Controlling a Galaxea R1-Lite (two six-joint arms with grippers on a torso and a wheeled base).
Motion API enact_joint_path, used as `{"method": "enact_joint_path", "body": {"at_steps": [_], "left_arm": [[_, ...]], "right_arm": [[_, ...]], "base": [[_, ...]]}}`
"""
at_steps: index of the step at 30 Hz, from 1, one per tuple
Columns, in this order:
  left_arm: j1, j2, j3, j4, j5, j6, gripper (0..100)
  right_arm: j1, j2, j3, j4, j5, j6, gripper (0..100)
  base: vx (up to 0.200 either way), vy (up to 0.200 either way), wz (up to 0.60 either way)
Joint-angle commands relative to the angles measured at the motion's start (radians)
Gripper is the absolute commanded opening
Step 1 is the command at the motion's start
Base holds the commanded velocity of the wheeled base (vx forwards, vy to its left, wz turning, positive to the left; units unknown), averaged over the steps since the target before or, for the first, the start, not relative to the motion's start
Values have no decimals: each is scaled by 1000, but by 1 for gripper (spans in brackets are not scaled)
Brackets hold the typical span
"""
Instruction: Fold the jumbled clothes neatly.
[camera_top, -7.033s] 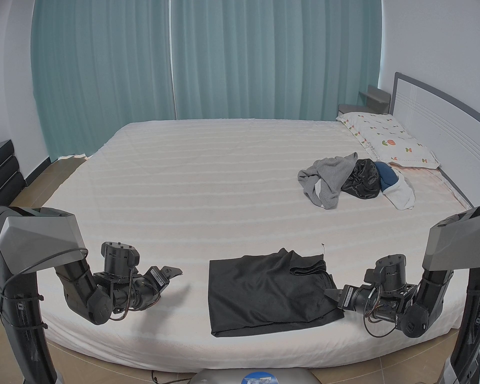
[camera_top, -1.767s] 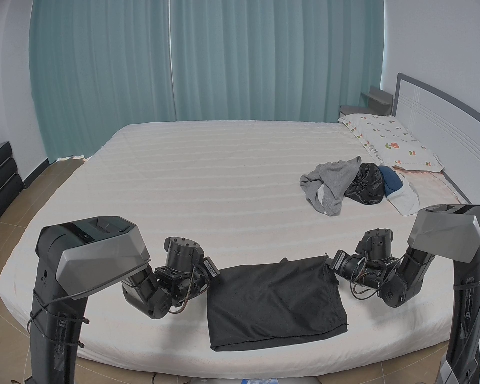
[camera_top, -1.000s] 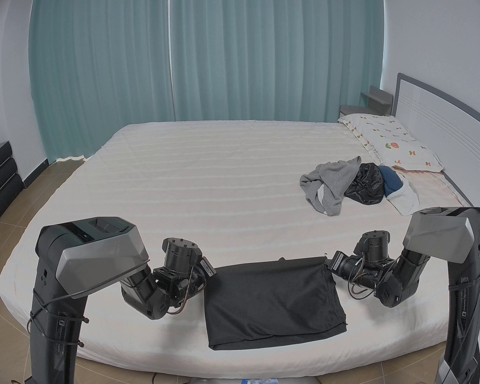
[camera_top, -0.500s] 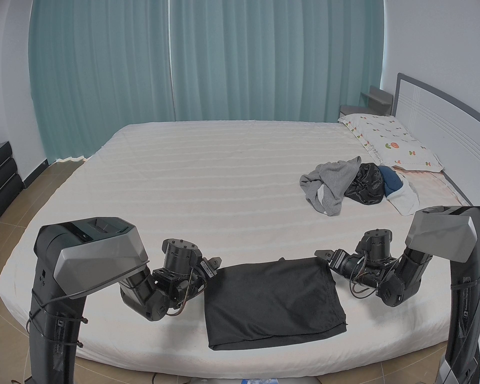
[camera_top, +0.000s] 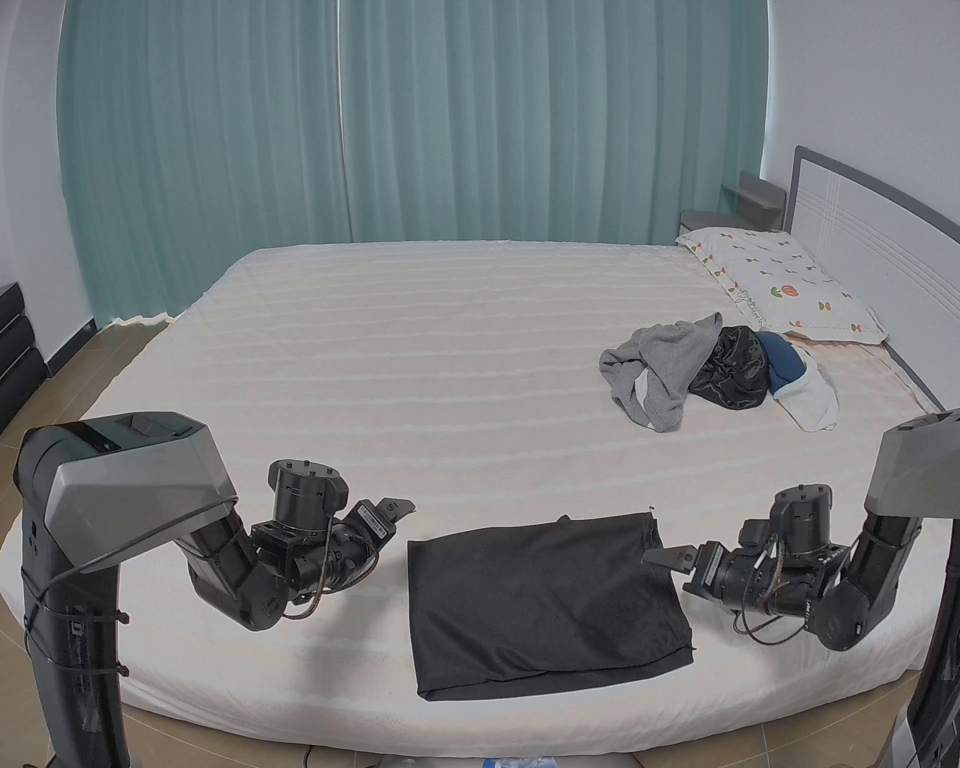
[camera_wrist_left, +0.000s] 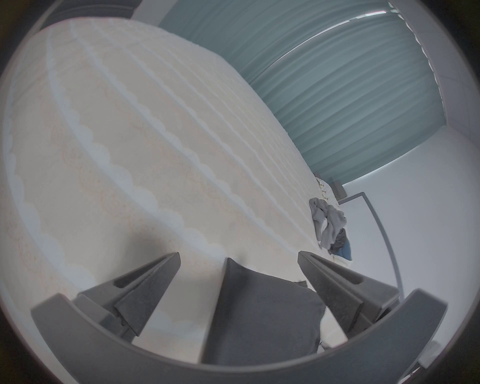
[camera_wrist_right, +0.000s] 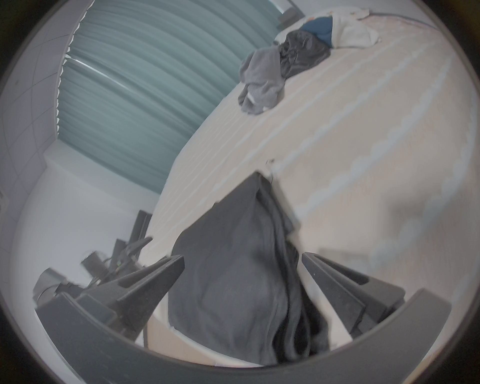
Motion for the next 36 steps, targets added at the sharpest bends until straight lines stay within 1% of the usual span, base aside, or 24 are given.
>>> {"method": "enact_joint_path", "body": {"at_steps": [1,5,19,21,22,23,25,29,36], "left_arm": [[32,-33,33,-6,-83,-58,100],[32,-32,36,-9,-88,-54,100],[29,-30,27,-9,-83,-49,100],[29,-30,28,-9,-83,-49,100],[29,-30,28,-9,-83,-49,100],[29,-32,30,-9,-83,-49,100],[29,-32,30,-9,-83,-49,100],[29,-32,28,-8,-83,-49,100],[31,-30,28,-8,-83,-49,100]], "right_arm": [[2,-67,165,-81,103,-4,100],[-6,-27,170,-107,106,-38,100],[4,14,159,-116,105,-50,100],[4,25,161,-116,103,-67,100],[4,28,164,-116,101,-73,0],[4,34,170,-116,98,-98,0],[-4,36,173,-114,97,-116,0],[-21,28,181,-114,97,-119,0],[-29,1,230,-116,95,-133,0]], "base": [[0,0,0],[0,0,0],[0,0,0],[0,0,0],[0,0,0],[0,0,0],[0,0,0],[0,0,0],[0,0,0]]}}
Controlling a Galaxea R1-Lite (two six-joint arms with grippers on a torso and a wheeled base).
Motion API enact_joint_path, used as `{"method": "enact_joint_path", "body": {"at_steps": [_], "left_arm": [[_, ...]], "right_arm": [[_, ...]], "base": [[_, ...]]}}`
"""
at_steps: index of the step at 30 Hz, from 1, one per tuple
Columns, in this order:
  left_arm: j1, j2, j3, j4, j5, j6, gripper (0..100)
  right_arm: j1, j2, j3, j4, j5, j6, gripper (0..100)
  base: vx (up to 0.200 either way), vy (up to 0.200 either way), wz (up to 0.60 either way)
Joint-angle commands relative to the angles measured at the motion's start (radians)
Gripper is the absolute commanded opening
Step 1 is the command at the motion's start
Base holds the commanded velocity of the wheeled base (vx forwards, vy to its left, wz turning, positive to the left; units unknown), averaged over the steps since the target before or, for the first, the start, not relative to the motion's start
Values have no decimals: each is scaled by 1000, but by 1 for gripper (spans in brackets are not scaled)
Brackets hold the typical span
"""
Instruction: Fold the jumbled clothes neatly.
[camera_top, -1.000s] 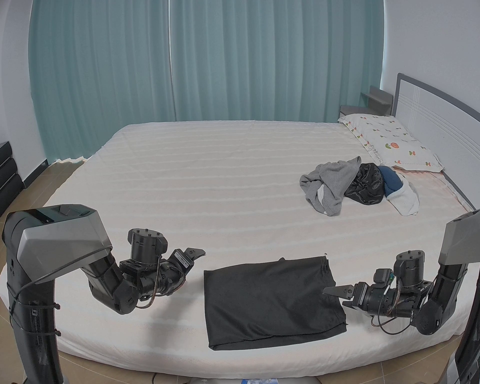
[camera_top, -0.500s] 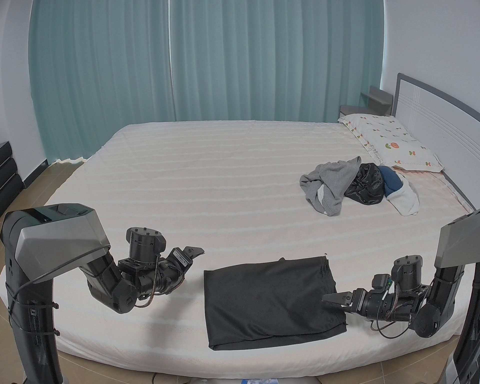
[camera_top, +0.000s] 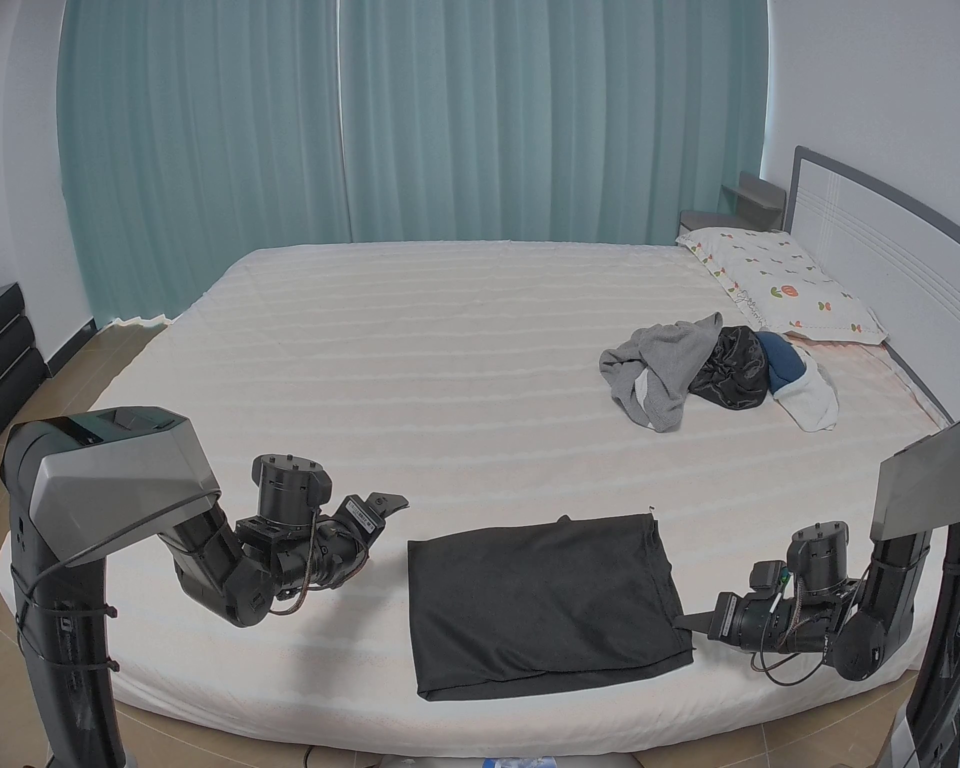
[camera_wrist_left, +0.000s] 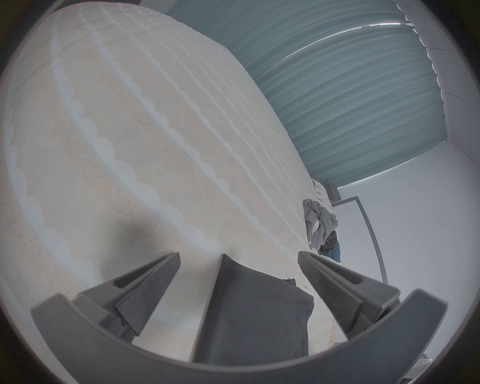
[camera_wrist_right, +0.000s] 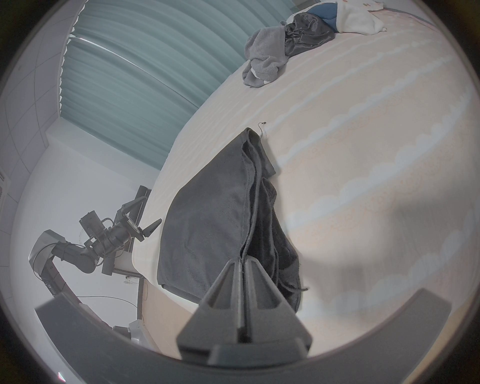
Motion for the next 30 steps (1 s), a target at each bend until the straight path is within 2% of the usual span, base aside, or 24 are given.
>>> {"method": "enact_joint_path", "body": {"at_steps": [1,6,30], "left_arm": [[1,0,0,0,0,0,100],[-1,0,-2,1,0,0,100],[-1,0,-2,1,1,1,100]], "right_arm": [[-14,-24,30,0,0,-10,0],[-39,-52,50,0,1,-33,0],[-51,0,70,1,-3,-120,0]], "base": [[0,0,0],[0,0,0],[0,0,0]]}}
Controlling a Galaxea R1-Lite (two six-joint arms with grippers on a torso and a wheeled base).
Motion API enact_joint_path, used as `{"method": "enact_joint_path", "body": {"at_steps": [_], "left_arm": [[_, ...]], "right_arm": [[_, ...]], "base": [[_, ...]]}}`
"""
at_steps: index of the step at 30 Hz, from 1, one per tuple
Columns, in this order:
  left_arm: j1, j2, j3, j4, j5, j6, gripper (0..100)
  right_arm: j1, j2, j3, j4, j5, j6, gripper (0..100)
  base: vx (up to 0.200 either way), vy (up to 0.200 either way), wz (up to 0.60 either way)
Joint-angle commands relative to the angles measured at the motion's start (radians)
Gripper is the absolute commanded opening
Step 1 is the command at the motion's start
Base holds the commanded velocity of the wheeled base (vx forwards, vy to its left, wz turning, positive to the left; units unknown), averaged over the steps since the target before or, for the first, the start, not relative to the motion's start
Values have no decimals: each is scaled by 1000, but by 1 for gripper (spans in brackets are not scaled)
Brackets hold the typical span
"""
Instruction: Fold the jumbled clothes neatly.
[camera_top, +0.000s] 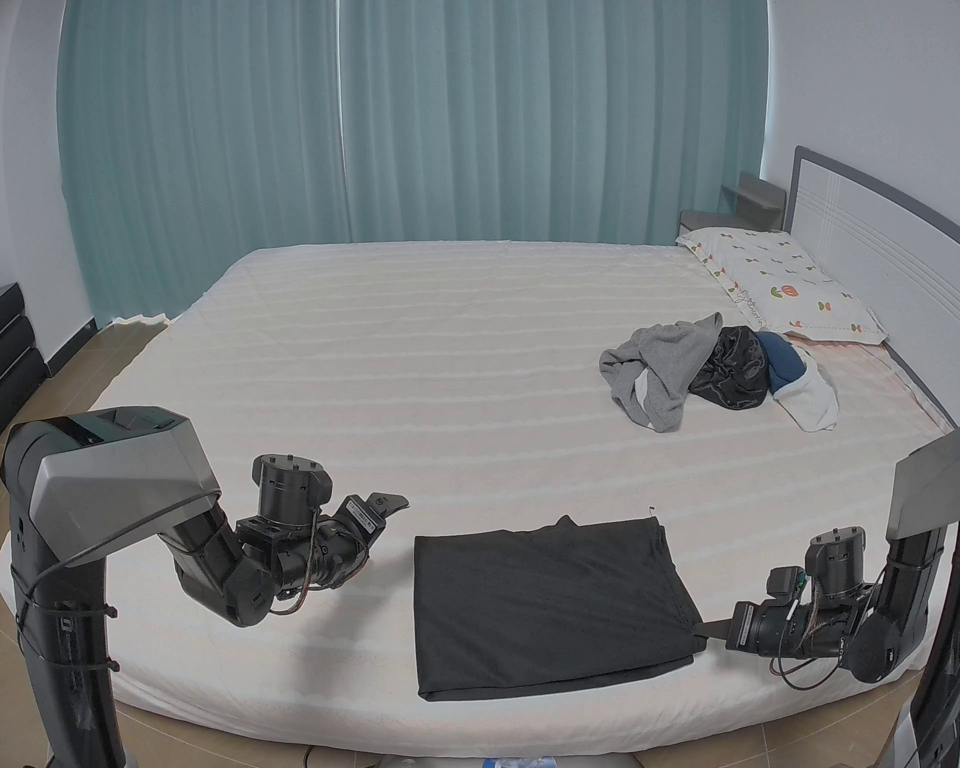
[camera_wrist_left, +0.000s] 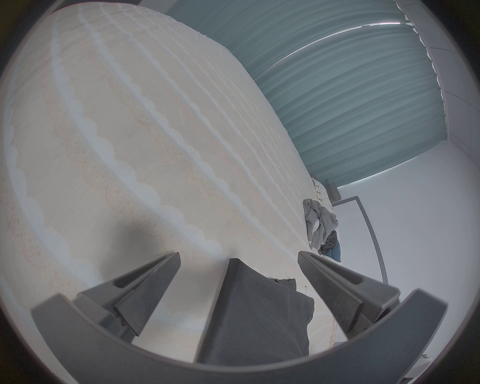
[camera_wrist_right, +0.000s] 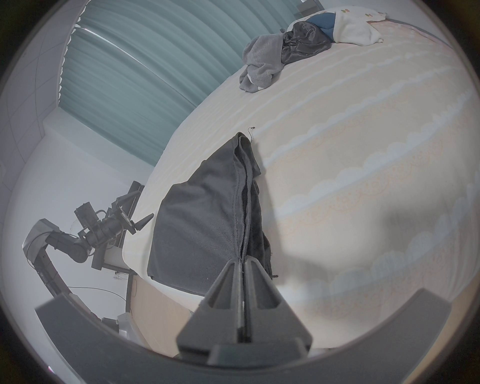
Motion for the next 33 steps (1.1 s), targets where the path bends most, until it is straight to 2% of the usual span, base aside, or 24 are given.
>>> {"method": "enact_joint_path", "body": {"at_steps": [1,5,11,18,24,33], "left_arm": [[0,1,0,-1,0,0,100],[0,1,0,-1,0,0,100],[0,1,-2,-1,0,0,100],[-3,2,-5,-1,1,1,100],[-5,2,-5,-1,3,1,100],[-6,2,-2,-2,3,3,100]], "right_arm": [[4,31,-3,-3,-9,-24,100],[4,30,-23,-4,-21,-26,100],[-2,30,-145,0,-21,-9,100],[-12,137,-326,10,-27,76,100],[-9,195,-460,16,-29,86,100],[4,238,-655,152,-27,89,100]], "base": [[0,0,0],[0,0,0],[0,0,0],[0,0,0],[0,0,0],[0,0,0]]}}
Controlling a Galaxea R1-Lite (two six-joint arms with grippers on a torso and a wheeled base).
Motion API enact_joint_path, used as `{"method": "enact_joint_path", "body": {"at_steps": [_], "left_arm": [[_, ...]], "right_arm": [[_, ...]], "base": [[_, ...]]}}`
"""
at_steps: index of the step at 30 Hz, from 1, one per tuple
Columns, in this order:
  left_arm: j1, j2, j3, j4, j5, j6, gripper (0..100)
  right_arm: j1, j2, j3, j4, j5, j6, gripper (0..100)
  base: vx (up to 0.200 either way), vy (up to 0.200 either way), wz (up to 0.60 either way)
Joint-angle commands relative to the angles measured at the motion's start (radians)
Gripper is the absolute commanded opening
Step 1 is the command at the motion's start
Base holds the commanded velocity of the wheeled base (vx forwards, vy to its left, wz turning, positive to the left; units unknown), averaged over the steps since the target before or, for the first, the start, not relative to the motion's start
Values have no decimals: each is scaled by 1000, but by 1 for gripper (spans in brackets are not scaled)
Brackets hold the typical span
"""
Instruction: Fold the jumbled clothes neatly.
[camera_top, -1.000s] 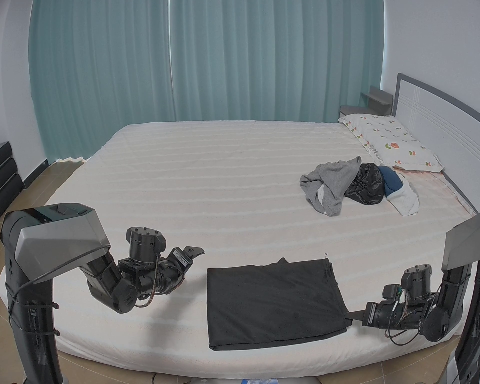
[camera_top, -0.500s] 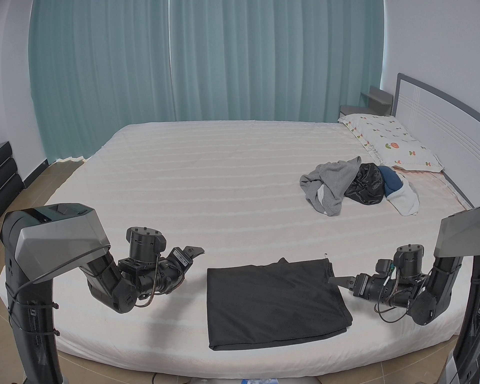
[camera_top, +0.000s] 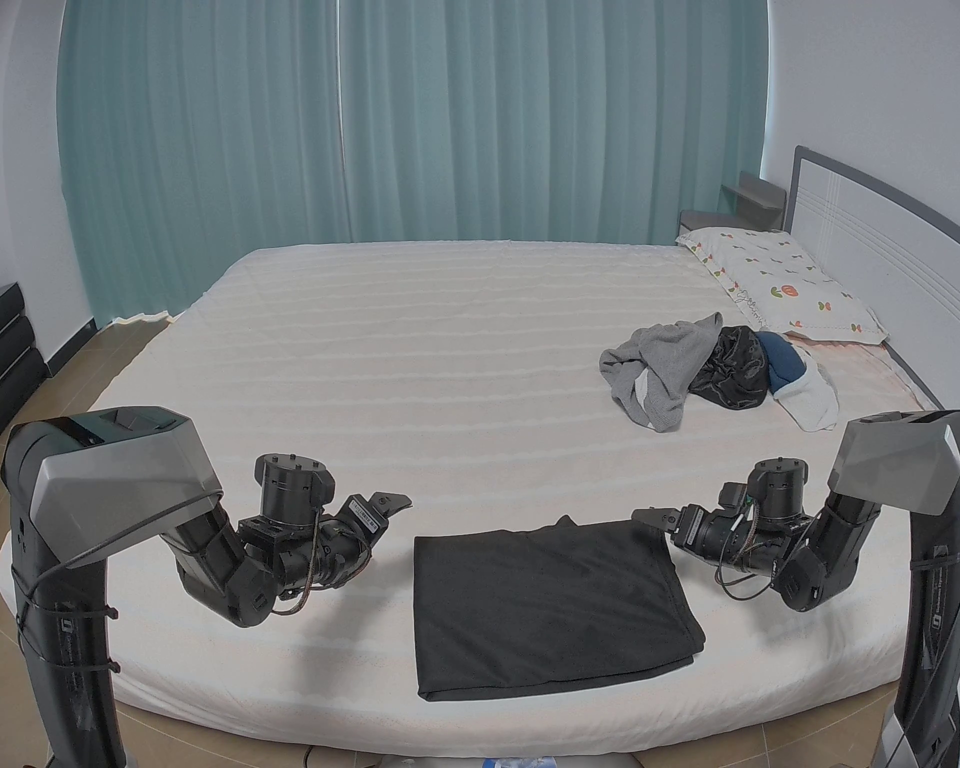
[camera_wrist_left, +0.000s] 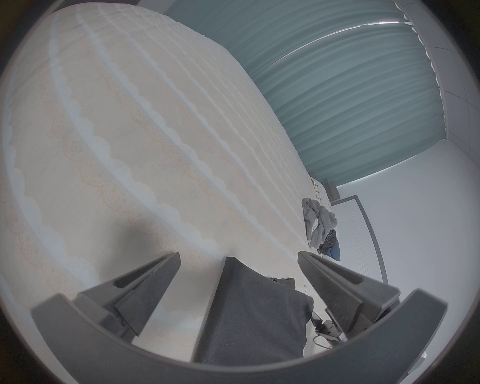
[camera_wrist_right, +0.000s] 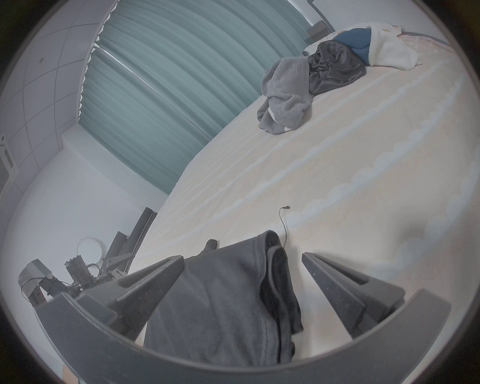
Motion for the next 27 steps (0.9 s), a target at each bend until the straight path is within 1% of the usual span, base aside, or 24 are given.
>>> {"method": "enact_joint_path", "body": {"at_steps": [1,9,10,19,27], "left_arm": [[0,3,1,-2,0,1,100],[-2,3,4,-2,2,10,100],[-2,3,4,-2,2,10,100],[-2,3,6,-2,2,12,100],[-2,3,7,-2,2,12,100]], "right_arm": [[4,39,-82,46,1,1,100],[3,58,-100,48,0,1,100],[3,58,-100,48,0,1,0],[-6,58,-99,48,-4,1,0],[-31,55,-105,48,-4,4,0]], "base": [[0,0,0],[0,0,0],[0,0,0],[0,0,0],[0,0,0]]}}
